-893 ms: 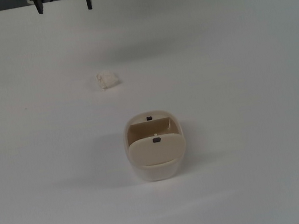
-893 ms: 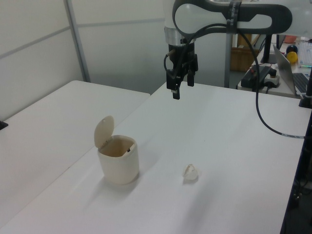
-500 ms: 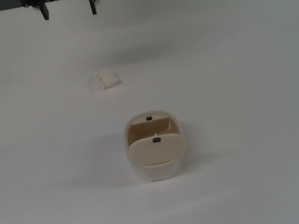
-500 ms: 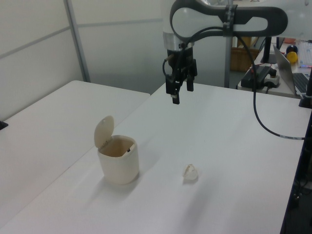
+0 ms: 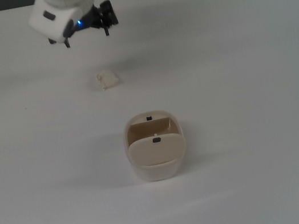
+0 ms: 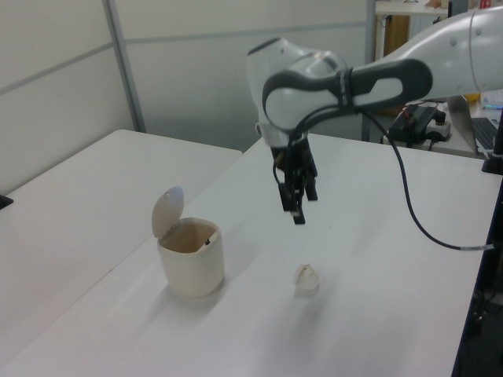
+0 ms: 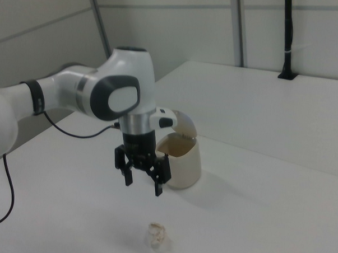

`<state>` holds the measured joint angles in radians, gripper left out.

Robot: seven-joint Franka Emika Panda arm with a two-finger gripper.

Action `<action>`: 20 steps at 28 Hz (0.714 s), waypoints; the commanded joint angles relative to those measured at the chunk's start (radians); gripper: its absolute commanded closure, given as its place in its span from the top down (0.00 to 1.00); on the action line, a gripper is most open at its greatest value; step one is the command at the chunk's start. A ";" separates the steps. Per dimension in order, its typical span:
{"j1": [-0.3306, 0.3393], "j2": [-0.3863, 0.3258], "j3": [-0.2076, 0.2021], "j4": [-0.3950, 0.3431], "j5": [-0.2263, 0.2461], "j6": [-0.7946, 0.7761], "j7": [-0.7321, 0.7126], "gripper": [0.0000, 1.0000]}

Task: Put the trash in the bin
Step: 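Lower the open gripper down onto the crumpled white paper ball, then close the gripper on the paper ball and lift it up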

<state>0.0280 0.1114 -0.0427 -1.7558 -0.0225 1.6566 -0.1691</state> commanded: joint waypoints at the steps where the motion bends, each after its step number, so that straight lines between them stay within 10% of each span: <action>1: 0.018 -0.007 -0.003 -0.129 0.004 0.127 -0.016 1.00; 20: 0.050 0.160 -0.003 -0.177 -0.096 0.292 -0.009 1.00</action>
<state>0.0692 0.2833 -0.0404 -1.9027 -0.0897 1.9267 -0.1691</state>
